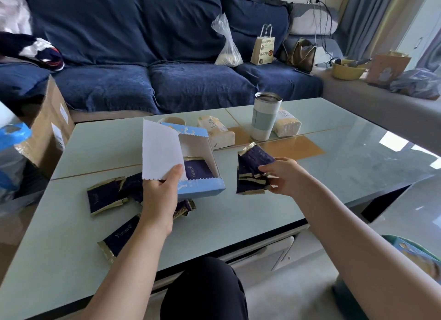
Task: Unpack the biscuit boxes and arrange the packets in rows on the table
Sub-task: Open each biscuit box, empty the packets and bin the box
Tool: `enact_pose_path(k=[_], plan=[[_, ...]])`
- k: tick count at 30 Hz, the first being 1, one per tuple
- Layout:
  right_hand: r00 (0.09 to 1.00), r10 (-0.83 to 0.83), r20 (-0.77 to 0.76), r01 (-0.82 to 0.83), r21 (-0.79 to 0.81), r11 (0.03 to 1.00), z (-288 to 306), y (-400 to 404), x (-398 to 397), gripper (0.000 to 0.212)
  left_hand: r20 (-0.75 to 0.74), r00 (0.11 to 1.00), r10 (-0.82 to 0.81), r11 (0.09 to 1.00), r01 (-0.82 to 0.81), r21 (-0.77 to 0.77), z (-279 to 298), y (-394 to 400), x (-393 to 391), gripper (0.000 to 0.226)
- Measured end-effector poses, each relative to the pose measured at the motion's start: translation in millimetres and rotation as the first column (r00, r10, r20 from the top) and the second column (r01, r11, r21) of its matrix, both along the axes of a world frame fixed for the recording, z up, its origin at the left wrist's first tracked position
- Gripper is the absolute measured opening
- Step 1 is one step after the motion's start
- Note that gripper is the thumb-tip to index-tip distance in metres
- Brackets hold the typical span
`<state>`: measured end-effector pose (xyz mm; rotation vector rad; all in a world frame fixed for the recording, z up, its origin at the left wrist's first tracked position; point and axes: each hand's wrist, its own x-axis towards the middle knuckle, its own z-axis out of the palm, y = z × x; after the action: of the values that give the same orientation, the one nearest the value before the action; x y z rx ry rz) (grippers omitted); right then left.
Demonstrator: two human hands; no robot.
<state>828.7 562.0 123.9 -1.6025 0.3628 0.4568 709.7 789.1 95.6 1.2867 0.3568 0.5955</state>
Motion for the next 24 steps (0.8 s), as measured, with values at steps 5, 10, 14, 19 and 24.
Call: enact_pose_path(k=[5,10,14,19,24], plan=[[0.979,0.117,0.169,-0.065,-0.288,0.955,-13.6,20.4,-2.3,0.038,-0.025,0.999,-0.023,0.998,0.021,-0.052,0.7,-6.6,0.5,0.034],[0.855,0.333,0.398,-0.033,-0.598,0.801,-26.3,32.9,-0.2,0.053,-0.047,0.998,-0.049,0.994,0.044,-0.097,-0.1,-13.7,0.7,0.026],[0.8,0.472,0.371,-0.078,-0.716,0.694,-34.7,34.9,-2.4,0.064,-0.045,0.997,-0.063,0.99,0.057,-0.125,-3.3,-16.0,0.4,0.026],[0.862,0.377,0.338,-0.074,-0.654,0.753,-26.4,30.8,-5.4,0.06,-0.059,0.995,-0.085,0.987,0.076,-0.144,-2.6,-17.0,-0.8,0.021],[0.725,0.448,0.523,0.023,-0.668,0.743,3.2,29.6,-14.8,0.032,-0.068,0.991,-0.118,0.988,0.11,-0.11,-3.0,-16.1,0.4,0.022]])
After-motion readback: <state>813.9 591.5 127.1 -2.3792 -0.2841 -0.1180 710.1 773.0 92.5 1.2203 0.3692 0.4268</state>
